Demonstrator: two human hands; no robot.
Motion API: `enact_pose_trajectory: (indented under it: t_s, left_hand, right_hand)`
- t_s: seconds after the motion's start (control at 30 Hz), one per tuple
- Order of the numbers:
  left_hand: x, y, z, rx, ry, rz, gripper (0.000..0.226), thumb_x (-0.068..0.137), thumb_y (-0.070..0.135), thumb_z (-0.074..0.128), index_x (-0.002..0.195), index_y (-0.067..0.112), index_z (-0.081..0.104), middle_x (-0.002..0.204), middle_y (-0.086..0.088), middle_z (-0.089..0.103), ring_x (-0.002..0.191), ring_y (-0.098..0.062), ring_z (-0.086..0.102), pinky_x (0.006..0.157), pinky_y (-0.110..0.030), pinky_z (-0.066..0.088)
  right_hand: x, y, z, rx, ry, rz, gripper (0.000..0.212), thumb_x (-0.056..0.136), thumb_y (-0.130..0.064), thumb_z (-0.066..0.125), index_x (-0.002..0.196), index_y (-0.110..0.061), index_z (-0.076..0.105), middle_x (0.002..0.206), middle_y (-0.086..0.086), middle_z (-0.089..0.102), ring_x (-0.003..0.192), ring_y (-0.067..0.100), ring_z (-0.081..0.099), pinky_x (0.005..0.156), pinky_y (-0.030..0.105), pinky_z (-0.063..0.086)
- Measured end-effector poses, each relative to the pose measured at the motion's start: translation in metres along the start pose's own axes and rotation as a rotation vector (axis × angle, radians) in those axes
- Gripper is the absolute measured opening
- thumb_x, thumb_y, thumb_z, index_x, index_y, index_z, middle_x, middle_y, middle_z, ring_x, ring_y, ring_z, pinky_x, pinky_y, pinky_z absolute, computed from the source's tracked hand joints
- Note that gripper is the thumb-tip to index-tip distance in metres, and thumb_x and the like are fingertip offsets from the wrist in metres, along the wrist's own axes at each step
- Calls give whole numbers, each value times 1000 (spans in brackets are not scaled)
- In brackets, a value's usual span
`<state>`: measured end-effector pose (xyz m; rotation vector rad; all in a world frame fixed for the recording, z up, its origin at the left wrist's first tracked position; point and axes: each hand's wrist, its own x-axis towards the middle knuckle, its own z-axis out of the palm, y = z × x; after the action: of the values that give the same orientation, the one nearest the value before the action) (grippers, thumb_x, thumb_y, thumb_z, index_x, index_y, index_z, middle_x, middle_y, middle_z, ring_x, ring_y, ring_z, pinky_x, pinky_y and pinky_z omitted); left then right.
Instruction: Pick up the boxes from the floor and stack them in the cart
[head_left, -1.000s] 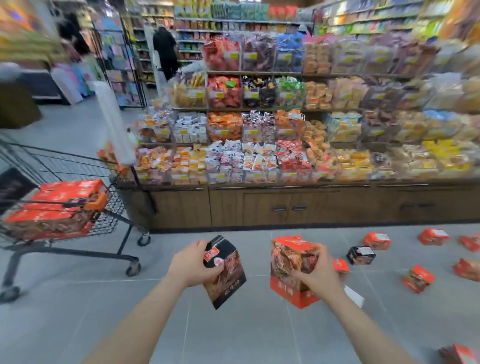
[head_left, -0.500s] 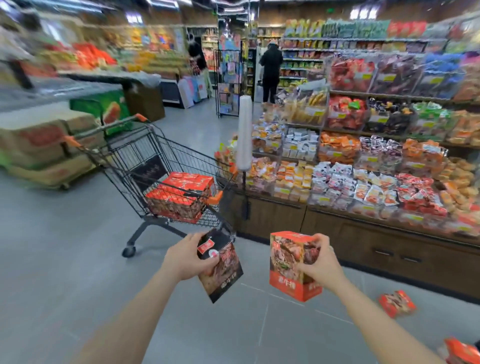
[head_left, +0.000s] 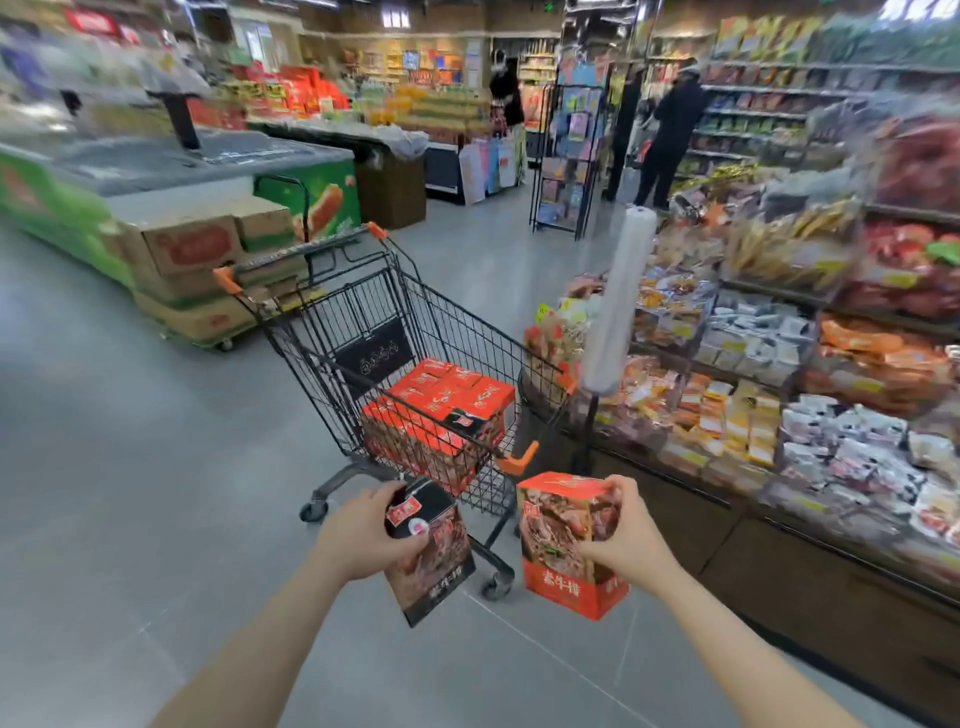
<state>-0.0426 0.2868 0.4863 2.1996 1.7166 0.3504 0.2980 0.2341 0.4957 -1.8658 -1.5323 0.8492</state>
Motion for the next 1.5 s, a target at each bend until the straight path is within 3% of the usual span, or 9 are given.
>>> enact_pose_trajectory:
  t_s: [0.27, 0.4, 0.53, 0.73, 0.87, 1.03, 1.23, 1.33, 1.5]
  left_hand:
    - [123, -33, -36, -36, 73, -69, 97, 56, 80, 42, 138, 28, 39, 128, 9, 53, 111, -13, 55, 87, -30, 47]
    - [195, -52, -56, -54, 119, -9, 87, 65, 73, 54, 139, 30, 38, 130, 11, 51, 113, -12, 53, 88, -30, 47]
    - [271, -70, -72, -40, 110, 80, 82, 71, 67, 59, 140, 30, 35, 130, 12, 51, 114, -10, 52, 88, -30, 47]
    - [374, -96, -84, -51, 12, 218, 81, 71, 67, 58, 140, 31, 36, 134, 11, 49, 119, -10, 51, 94, -31, 46]
    - [429, -107, -63, -40, -81, 269, 86, 69, 72, 52, 143, 33, 31, 138, 10, 46, 125, -11, 46, 96, -32, 45]
    - [483, -112, -27, -32, -167, 304, 87, 66, 76, 44, 140, 30, 35, 130, 11, 48, 118, -10, 49, 90, -29, 45]
    - [549, -119, 24, -27, -229, 273, 87, 67, 75, 49, 140, 31, 35, 125, 11, 51, 114, -11, 50, 87, -29, 49]
    - [583, -118, 45, 12, -265, 235, 88, 65, 75, 48, 140, 33, 33, 124, 12, 50, 115, -10, 49, 88, -29, 49]
    - [624, -116, 84, -18, -270, 215, 85, 68, 68, 57, 142, 33, 31, 116, 10, 49, 109, -13, 51, 88, -32, 47]
  right_hand:
    - [138, -31, 18, 6, -42, 1, 84, 51, -49, 77, 116, -46, 23, 120, 0, 44, 108, 19, 54, 94, 47, 49]
    - [193, -51, 32, -35, -50, -1, 91, 64, -35, 76, 133, -48, 19, 116, 3, 38, 104, 21, 49, 88, 36, 44]
    - [247, -68, 49, -44, 8, 40, 74, 67, -31, 76, 121, -46, 28, 111, 2, 38, 97, 19, 49, 83, 32, 42]
    - [303, -86, 68, -33, 129, 155, 74, 65, -27, 79, 121, -32, 31, 111, 4, 39, 95, 19, 48, 82, 32, 42]
    - [331, -78, 76, -28, 197, 224, 75, 66, -26, 79, 124, -29, 31, 110, 2, 37, 97, 18, 49, 82, 30, 43]
    - [374, -60, 85, -51, 245, 278, 72, 61, -25, 81, 115, -36, 35, 102, -3, 39, 80, 8, 54, 62, 13, 40]
    - [456, -20, 98, -40, 159, 283, 75, 59, -23, 78, 114, -41, 30, 105, -4, 35, 82, 14, 54, 78, 27, 49]
    - [496, 6, 107, -61, 120, 300, 75, 62, -24, 79, 116, -38, 28, 111, 2, 36, 88, 13, 51, 80, 27, 46]
    - [538, 55, 125, -70, 79, 353, 80, 62, -32, 83, 118, -41, 26, 117, -3, 30, 101, 15, 47, 84, 24, 38]
